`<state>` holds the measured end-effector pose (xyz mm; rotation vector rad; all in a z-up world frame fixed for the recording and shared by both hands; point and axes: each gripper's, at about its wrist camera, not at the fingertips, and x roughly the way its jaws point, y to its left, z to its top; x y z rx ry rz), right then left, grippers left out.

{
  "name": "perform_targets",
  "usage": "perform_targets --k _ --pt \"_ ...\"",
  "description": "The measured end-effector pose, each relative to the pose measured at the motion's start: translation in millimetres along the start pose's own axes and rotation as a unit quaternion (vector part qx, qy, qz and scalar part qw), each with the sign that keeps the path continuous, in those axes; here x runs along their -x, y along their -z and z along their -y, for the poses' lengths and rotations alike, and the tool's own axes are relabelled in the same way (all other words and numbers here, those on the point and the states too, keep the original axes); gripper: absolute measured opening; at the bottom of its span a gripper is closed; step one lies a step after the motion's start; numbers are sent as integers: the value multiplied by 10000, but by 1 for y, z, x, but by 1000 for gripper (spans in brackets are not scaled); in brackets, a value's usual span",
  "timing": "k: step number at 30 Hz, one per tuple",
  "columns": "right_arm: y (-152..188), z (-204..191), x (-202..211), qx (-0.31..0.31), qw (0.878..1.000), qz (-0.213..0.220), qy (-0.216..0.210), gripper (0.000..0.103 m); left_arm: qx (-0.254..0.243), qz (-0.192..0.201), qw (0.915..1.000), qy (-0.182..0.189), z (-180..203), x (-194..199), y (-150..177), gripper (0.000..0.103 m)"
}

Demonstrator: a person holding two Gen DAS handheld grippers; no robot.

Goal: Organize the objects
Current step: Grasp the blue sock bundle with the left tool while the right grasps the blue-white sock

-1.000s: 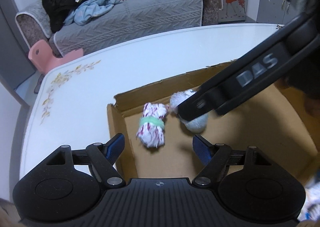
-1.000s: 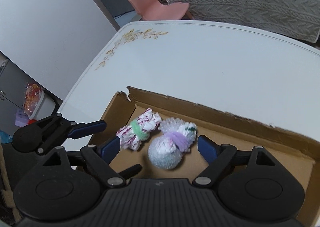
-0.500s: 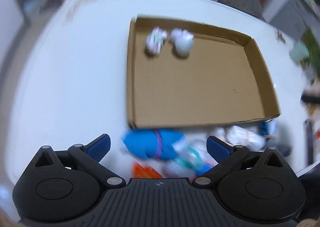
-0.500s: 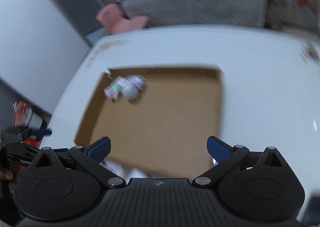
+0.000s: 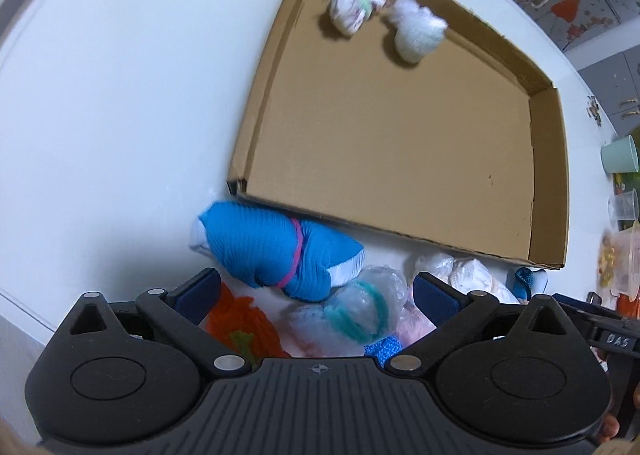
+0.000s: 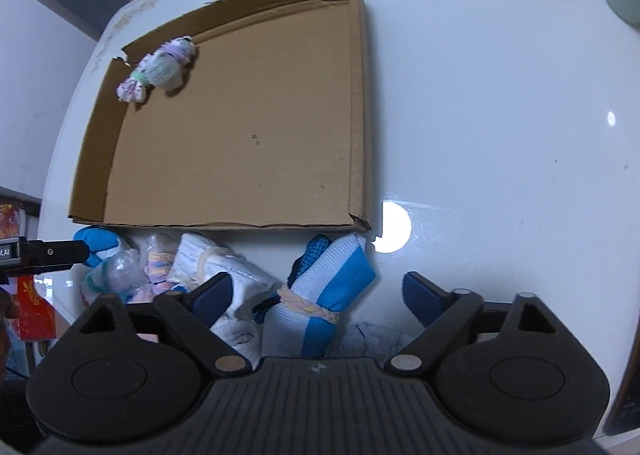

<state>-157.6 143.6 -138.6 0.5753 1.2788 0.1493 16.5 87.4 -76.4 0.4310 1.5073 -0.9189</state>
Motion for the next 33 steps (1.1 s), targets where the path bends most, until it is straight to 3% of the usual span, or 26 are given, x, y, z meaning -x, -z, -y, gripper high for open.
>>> perform_targets --k 2,8,15,25,28,33 --pt "1 1 -4 -26 10000 -18 32 73 45 -27 10000 15 -1 -3 0 102" --pt "1 2 -14 -223 9995 -28 218 72 -6 47 10000 -88 -2 -8 -3 102" --pt "1 -13 -33 -255 9992 -110 289 59 -157 6 9996 -220 -4 -17 -7 102" --pt "7 -31 -48 -267 9984 28 494 60 -359 61 9988 -337 -7 -25 -11 101" --pt "10 -37 -50 -245 9982 112 532 50 -527 114 9976 -426 -6 -23 -13 95" --pt "14 -41 -50 -322 9986 189 373 43 -544 76 9982 -243 -12 -17 -19 80"
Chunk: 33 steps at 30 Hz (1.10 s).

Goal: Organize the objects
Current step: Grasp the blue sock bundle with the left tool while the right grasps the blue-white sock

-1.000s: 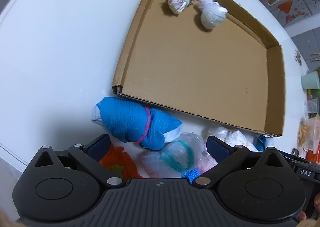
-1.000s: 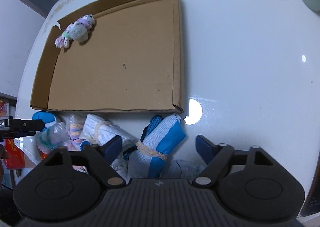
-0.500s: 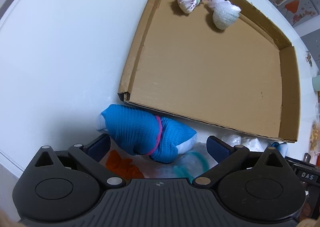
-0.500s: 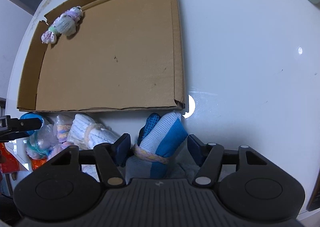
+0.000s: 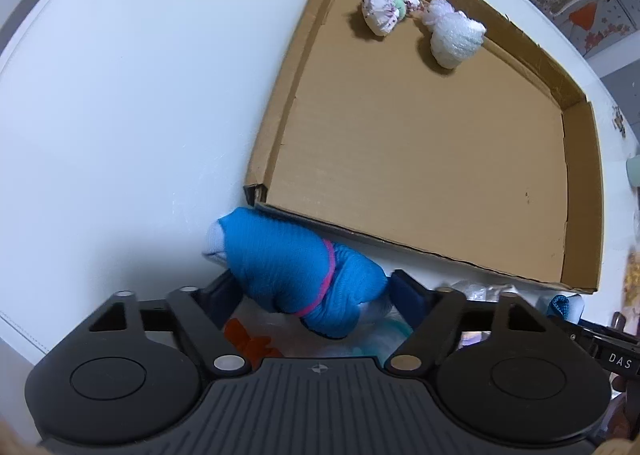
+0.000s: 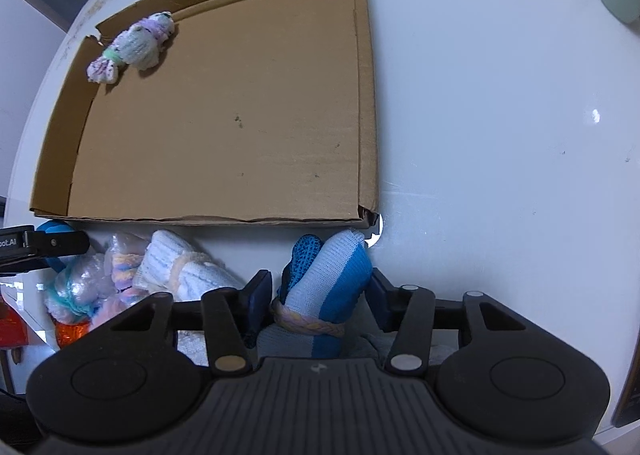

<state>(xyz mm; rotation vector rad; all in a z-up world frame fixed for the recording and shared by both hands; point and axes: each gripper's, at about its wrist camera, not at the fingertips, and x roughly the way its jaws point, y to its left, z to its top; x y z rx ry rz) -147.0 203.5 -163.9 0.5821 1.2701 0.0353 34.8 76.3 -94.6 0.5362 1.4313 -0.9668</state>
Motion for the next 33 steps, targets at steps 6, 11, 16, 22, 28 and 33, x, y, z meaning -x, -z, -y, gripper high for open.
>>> perform_targets --k 6,11,16,22,28,33 --pt "5 -4 2 -123 9997 101 -162 38 -87 76 9999 2 -3 2 2 77" --pt "-5 20 3 -152 9998 21 -158 39 -170 147 9997 -6 1 3 6 75" --pt "-6 14 4 -201 9998 -25 -90 43 -288 145 9995 5 -1 5 10 74" --pt "-6 13 11 -191 9996 79 -191 36 -402 218 9989 47 2 11 10 70" --pt "-2 14 27 -182 9987 340 -322 33 -536 289 9980 174 2 22 13 68" --pt "-4 18 37 -172 9975 563 -398 33 -562 288 9976 276 0 33 18 68"
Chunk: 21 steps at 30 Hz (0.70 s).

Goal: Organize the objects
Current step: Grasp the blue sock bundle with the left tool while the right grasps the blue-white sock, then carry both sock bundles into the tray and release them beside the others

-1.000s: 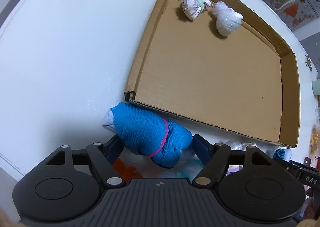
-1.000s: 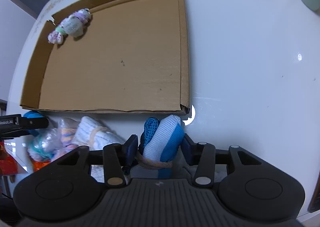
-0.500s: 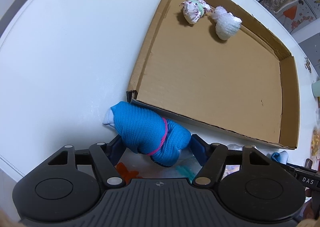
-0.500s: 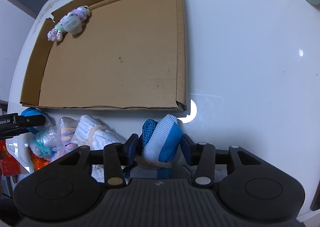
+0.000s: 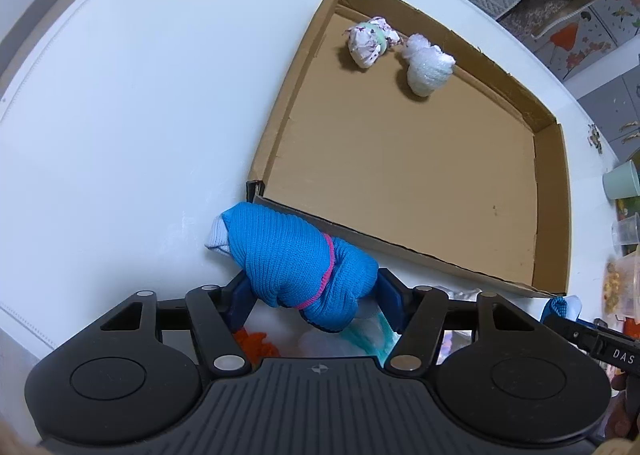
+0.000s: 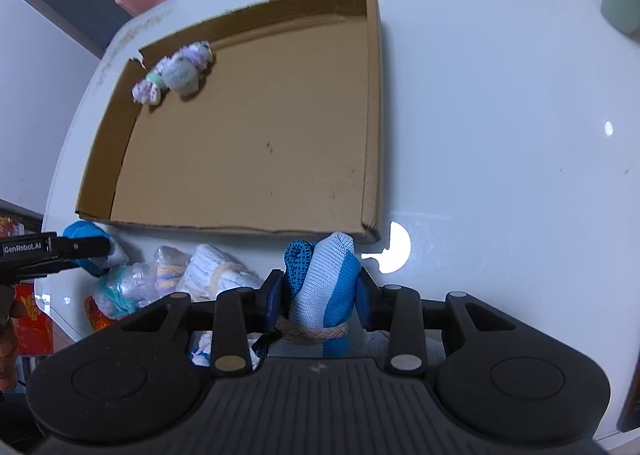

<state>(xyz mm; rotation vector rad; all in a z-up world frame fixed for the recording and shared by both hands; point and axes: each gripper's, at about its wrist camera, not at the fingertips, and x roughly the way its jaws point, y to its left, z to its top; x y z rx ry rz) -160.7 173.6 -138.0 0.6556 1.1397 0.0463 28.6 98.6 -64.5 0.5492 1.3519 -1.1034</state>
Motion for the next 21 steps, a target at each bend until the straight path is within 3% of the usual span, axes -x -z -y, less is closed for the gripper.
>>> perform_targets --k 5,12,16,18,21 --pt "-3 -1 10 37 9997 215 -93 33 -220 182 9996 -45 4 17 1 68" --pt "-11 -3 31 -7 9968 736 -317 33 -906 959 9912 -44 22 64 -9 68" --pt "-19 -1 42 -71 9932 1076 -437 33 -1486 1352 9796 -85 40 78 -20 68" --pt "-26 -4 48 -6 9903 1306 -475 33 -1882 1561 9694 -224 51 81 -24 68" --pt "-39 -8 56 62 9856 1564 -635 33 -2284 1653 9589 -308 63 73 -30 68"
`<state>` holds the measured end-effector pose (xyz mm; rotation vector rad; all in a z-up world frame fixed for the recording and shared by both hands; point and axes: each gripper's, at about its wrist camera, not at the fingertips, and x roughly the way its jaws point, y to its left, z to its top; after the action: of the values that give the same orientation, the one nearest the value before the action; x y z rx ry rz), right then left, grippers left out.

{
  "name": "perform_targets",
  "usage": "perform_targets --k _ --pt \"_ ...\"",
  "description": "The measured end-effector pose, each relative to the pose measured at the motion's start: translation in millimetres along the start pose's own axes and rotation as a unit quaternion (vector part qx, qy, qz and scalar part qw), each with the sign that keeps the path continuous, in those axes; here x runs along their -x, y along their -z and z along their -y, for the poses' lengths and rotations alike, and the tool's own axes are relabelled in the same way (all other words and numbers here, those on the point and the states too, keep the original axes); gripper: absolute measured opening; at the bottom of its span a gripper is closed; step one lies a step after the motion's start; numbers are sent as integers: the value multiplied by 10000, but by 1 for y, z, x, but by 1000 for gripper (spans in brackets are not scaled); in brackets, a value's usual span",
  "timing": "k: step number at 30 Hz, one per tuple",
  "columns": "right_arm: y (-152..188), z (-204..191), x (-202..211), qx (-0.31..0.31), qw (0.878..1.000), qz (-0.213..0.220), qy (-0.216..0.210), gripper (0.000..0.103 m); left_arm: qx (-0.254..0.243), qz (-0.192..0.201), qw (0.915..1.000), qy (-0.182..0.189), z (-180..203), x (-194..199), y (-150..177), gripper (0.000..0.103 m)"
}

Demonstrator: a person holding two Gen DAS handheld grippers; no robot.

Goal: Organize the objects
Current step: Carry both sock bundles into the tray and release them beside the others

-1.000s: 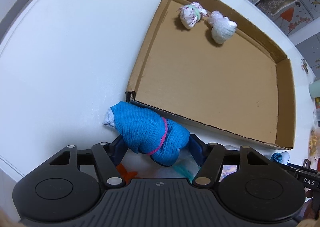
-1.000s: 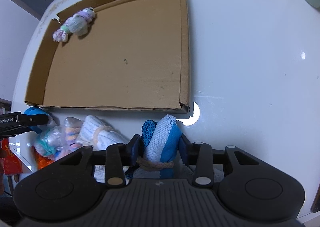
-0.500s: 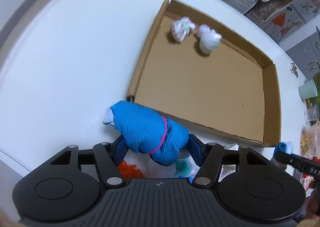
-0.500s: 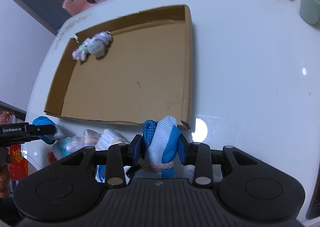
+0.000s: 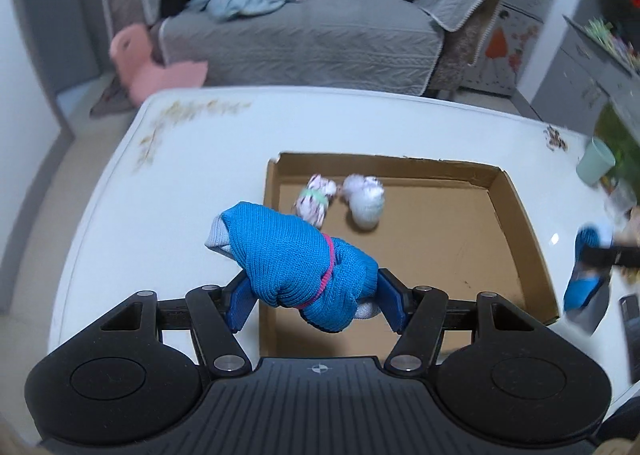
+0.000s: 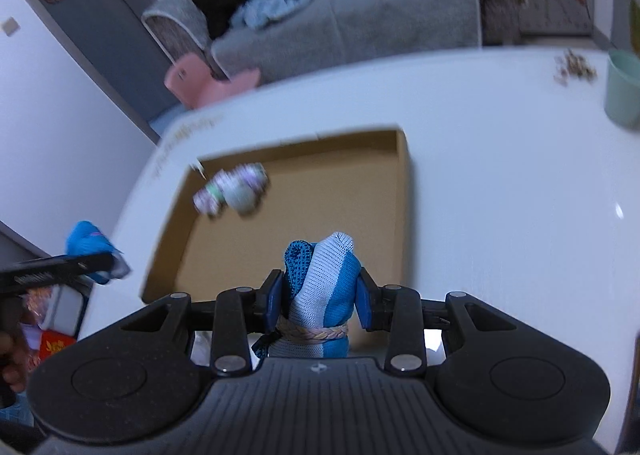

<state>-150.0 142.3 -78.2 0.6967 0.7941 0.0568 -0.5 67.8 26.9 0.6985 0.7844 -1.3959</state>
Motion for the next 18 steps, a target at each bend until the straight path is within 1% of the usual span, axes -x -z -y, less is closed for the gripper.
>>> perform_targets --k 3,7,11,18 --pt "-13 -8 -5 128 9997 180 -122 33 -550 88 9984 -56 9 -12 -7 68" --pt "-28 -18 -16 233 9986 326 -351 33 -1253 271 9917 -86 17 -25 -14 68" --pt "-39 -30 -39 300 9975 273 -585 33 -1911 249 9812 -11 22 -41 -15 68" --pt "-42 -55 -83 564 9958 -32 -715 33 -2875 -52 9577 84 30 -67 -3 68"
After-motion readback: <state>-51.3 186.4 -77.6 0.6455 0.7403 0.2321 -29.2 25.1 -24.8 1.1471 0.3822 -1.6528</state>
